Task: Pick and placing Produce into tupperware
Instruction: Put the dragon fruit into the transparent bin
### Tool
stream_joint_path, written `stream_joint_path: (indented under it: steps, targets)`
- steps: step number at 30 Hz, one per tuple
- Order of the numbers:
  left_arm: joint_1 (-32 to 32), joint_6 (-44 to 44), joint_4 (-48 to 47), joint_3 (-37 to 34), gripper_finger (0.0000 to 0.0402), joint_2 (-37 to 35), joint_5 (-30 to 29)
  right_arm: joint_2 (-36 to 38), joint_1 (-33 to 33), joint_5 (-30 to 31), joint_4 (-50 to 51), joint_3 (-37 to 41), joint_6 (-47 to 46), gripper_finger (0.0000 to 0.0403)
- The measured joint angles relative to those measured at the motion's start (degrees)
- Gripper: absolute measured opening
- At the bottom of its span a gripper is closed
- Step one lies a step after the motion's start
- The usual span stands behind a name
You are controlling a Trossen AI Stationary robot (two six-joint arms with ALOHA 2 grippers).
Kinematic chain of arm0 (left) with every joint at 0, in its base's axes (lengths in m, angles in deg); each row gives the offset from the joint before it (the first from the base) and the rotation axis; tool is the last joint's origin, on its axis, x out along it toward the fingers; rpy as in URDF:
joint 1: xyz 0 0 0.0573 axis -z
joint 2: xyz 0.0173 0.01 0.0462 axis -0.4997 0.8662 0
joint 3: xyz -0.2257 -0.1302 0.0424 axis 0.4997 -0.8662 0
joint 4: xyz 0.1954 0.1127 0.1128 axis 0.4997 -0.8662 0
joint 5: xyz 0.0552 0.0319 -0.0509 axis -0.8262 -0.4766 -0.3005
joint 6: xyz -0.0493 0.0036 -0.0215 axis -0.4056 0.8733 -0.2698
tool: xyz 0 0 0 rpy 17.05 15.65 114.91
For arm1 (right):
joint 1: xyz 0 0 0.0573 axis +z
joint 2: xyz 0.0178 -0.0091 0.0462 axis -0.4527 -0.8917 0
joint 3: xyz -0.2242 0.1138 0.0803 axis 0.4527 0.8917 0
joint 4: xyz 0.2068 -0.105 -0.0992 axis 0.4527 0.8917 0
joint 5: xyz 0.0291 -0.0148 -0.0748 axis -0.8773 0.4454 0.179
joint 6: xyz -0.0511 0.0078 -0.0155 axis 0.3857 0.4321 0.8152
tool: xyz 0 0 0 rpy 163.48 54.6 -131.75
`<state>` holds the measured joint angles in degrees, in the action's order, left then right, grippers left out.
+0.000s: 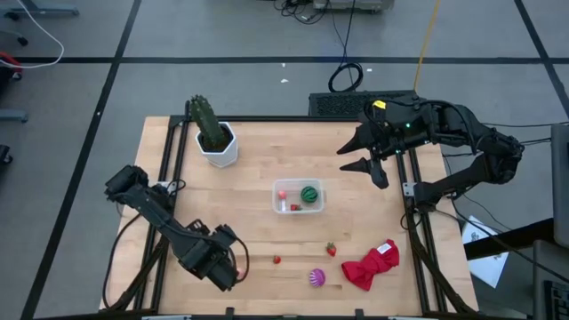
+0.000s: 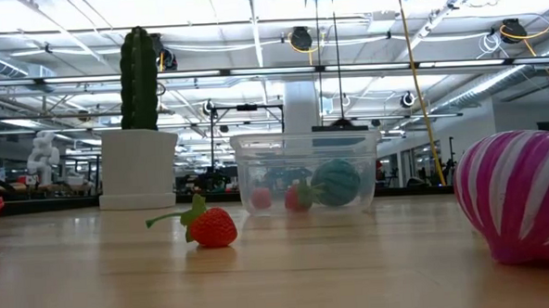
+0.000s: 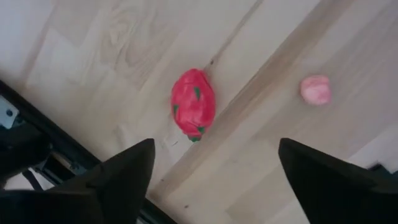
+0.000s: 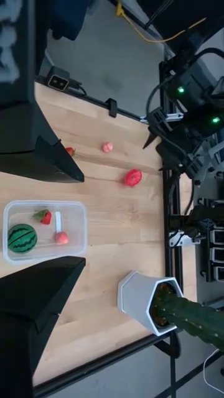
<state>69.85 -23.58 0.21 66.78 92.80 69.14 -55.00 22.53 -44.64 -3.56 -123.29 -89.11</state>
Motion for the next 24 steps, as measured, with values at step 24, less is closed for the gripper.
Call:
stream_joint_path:
  steps: [24]
  targets:
    - [3.3, -0.9, 17.4, -14.0, 0.0377, -1.1, 3.1, 0.0, 0.0, 0.0, -2.5, 0.0, -3.4, 0.0196]
